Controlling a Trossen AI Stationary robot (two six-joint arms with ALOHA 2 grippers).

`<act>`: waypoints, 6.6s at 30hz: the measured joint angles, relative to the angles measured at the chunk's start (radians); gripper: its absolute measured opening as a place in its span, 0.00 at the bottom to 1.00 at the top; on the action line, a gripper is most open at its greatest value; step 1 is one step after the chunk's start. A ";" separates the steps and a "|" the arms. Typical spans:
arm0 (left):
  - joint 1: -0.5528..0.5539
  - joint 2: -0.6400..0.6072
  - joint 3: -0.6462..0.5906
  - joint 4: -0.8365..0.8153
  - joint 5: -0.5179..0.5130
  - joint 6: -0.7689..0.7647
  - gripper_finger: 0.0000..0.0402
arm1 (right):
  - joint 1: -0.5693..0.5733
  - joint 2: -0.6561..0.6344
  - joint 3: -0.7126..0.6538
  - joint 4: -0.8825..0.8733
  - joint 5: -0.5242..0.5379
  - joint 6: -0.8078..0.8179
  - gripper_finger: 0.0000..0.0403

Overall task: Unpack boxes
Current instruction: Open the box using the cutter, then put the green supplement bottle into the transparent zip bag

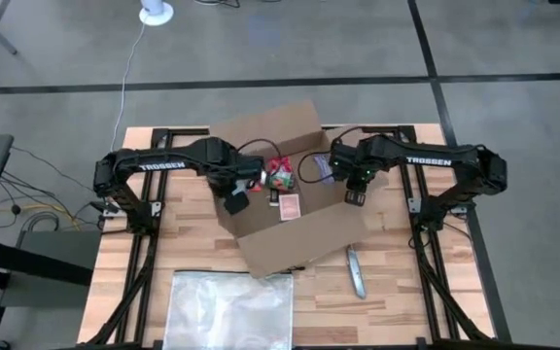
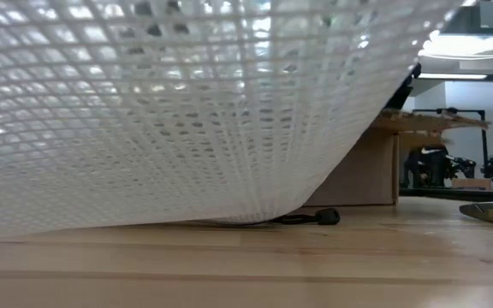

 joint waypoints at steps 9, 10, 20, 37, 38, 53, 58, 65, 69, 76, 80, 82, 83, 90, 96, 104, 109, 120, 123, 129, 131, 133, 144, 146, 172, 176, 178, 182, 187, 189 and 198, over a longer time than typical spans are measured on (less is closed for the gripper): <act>-0.036 -0.104 -0.239 0.057 0.029 -0.058 0.00 | 0.032 -0.083 0.000 0.105 -0.020 -0.082 0.25; -0.039 -0.118 -0.275 0.103 0.028 -0.059 0.00 | 0.033 -0.083 0.000 0.108 -0.021 -0.088 0.25; -0.044 -0.158 -0.608 0.602 0.084 -0.031 0.00 | 0.035 -0.057 -0.024 0.233 -0.103 -0.135 0.25; 0.002 -0.378 -0.542 0.635 -0.122 0.098 0.00 | 0.301 0.029 0.011 0.572 -0.365 -0.150 0.25; 0.014 -0.384 -0.542 0.644 -0.101 0.115 0.00 | 0.301 0.069 0.011 0.598 -0.363 -0.134 0.25; 0.017 -0.433 -0.542 0.614 -0.052 0.146 0.00 | 0.244 0.336 0.011 0.764 -0.274 -0.065 0.25; 0.008 -0.438 -0.542 0.626 -0.044 0.138 0.00 | 0.149 0.334 0.011 0.802 -0.251 -0.037 0.25; 0.007 -0.437 -0.542 0.646 -0.037 0.138 0.00 | 0.089 0.332 0.038 0.984 -0.224 -0.027 0.25; 0.005 -0.437 -0.542 0.642 -0.023 0.143 0.00 | 0.088 0.327 0.055 0.938 -0.242 -0.037 0.25; -0.093 -0.439 -0.449 0.615 0.124 0.197 0.00 | 0.219 0.148 0.069 0.681 -0.434 -0.013 0.25; -0.215 -0.439 -0.443 0.595 0.158 0.160 0.00 | 0.309 0.107 0.045 0.603 -0.428 0.075 0.25; -0.271 -0.439 -0.462 0.598 0.158 0.104 0.00 | 0.352 0.106 0.038 0.601 -0.427 0.161 0.25; -0.299 -0.438 -0.477 0.610 0.160 0.080 0.00 | 0.374 0.110 0.032 0.607 -0.428 0.203 0.25; -0.447 -0.435 -0.662 0.768 0.207 -0.029 0.14 | 0.506 0.145 -0.038 0.644 -0.343 0.361 0.25; -0.497 -0.434 -0.845 0.896 0.296 -0.122 0.34 | 0.565 0.150 -0.063 0.670 -0.295 0.438 0.25; -0.613 -0.428 -0.939 0.925 0.366 -0.204 0.43 | 0.597 0.149 -0.107 0.723 -0.265 0.487 0.25; -0.659 -0.353 -0.938 0.943 0.319 -0.199 0.42 | 0.594 0.150 -0.107 0.745 -0.235 0.486 0.25; -0.680 -0.121 -0.899 0.925 0.313 -0.144 0.33 | 0.595 0.150 -0.106 0.748 -0.205 0.493 0.25; -0.673 -0.119 -0.891 0.928 0.304 -0.118 0.18 | 0.595 0.155 -0.106 0.748 -0.204 0.493 0.25; -0.659 -0.135 -0.865 0.899 0.313 -0.088 0.01 | 0.594 0.156 -0.106 0.709 -0.196 0.486 0.25; -0.660 -0.152 -0.832 0.841 0.301 -0.080 0.00 | 0.594 0.156 -0.106 0.699 -0.194 0.486 0.25; -0.660 -0.199 -0.780 0.777 0.280 -0.080 0.00 | 0.594 0.156 -0.106 0.691 -0.193 0.485 0.25; -0.630 -0.284 -0.451 0.383 0.026 -0.034 0.00 | 0.569 0.134 -0.082 0.697 -0.185 0.437 0.25; -0.612 -0.286 -0.392 0.334 -0.034 -0.015 0.00 | 0.551 0.108 -0.057 0.697 -0.186 0.412 0.25; -0.598 -0.168 -0.133 0.295 -0.692 0.417 0.00 | 0.380 -0.027 0.127 0.719 -0.136 0.243 0.25; -0.597 -0.174 -0.128 0.318 -0.694 0.435 0.00 | 0.378 -0.013 0.126 0.662 -0.109 0.219 0.25; -0.597 -0.174 -0.112 0.319 -0.693 0.437 0.00 | 0.373 -0.014 0.126 0.674 -0.097 0.198 0.25; -0.600 -0.176 -0.081 0.340 -0.697 0.461 0.00 | 0.353 -0.008 0.126 0.675 -0.088 0.171 0.25; -0.601 -0.176 -0.058 0.360 -0.701 0.480 0.00 | 0.360 0.008 0.126 0.676 -0.091 0.175 0.25; -0.601 -0.176 -0.058 0.356 -0.700 0.480 0.00 | 0.380 0.010 0.124 0.664 -0.092 0.178 0.25; -0.601 -0.176 -0.058 0.357 -0.701 0.478 0.00 | 0.411 0.000 0.126 0.678 -0.092 0.238 0.25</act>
